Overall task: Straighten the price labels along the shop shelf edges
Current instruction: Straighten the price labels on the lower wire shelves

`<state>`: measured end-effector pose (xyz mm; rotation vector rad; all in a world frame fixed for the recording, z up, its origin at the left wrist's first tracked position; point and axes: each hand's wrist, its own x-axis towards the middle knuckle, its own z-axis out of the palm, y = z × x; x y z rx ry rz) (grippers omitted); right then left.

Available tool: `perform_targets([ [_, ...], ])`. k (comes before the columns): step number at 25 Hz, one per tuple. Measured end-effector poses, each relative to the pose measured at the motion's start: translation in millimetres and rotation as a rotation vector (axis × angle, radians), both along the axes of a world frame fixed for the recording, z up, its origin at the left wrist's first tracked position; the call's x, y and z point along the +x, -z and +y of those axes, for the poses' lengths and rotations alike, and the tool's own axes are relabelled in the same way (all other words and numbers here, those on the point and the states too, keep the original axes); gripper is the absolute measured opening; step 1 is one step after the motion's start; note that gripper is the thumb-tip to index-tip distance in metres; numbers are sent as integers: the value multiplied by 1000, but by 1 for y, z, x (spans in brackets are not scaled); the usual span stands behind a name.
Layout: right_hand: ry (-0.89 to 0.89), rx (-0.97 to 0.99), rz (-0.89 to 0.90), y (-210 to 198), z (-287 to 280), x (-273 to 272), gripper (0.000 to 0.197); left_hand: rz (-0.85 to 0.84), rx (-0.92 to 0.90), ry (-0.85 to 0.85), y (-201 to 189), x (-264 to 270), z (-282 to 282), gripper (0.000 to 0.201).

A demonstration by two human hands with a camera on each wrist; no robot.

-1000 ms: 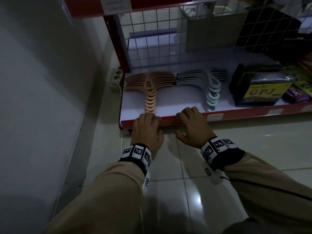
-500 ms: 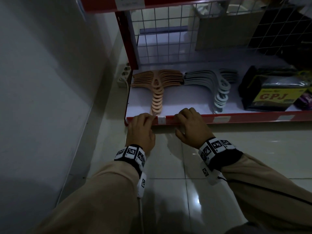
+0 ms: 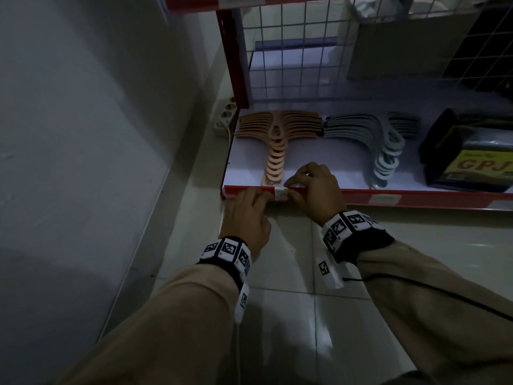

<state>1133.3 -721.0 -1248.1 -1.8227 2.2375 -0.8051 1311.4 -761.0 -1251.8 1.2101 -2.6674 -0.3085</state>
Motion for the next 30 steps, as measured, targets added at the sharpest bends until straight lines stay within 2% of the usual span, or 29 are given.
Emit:
perform_targets([
  [6, -3, -84, -130, -4, -4, -4, 9, 47, 40, -13, -1, -1, -7, 39],
  [10, 62, -203, -427, -15, -8, -15, 6, 97, 74, -60, -6, -11, -13, 32],
  [12, 30, -167, -414, -20, -10, -20, 11, 146, 93, -100, -9, -16, -11, 32],
  [16, -154, -26, -297, -22, -9, -12, 13, 222, 138, -119, -9, -19, -10, 35],
  [19, -213, 35, -301, -22, -8, -3, 13, 275, 211, -133, -7, -18, -14, 31],
  [25, -167, 69, -381, -17, 0, -3, 18, 383, 244, -147, -2, -17, -17, 20],
  [27, -164, 79, -356, -15, 3, -3, 15, 378, 243, -155, 0, -17, -17, 20],
  [30, -145, -21, -310, -16, 0, -5, 12, 329, 200, -153, 2, -16, -17, 15],
])
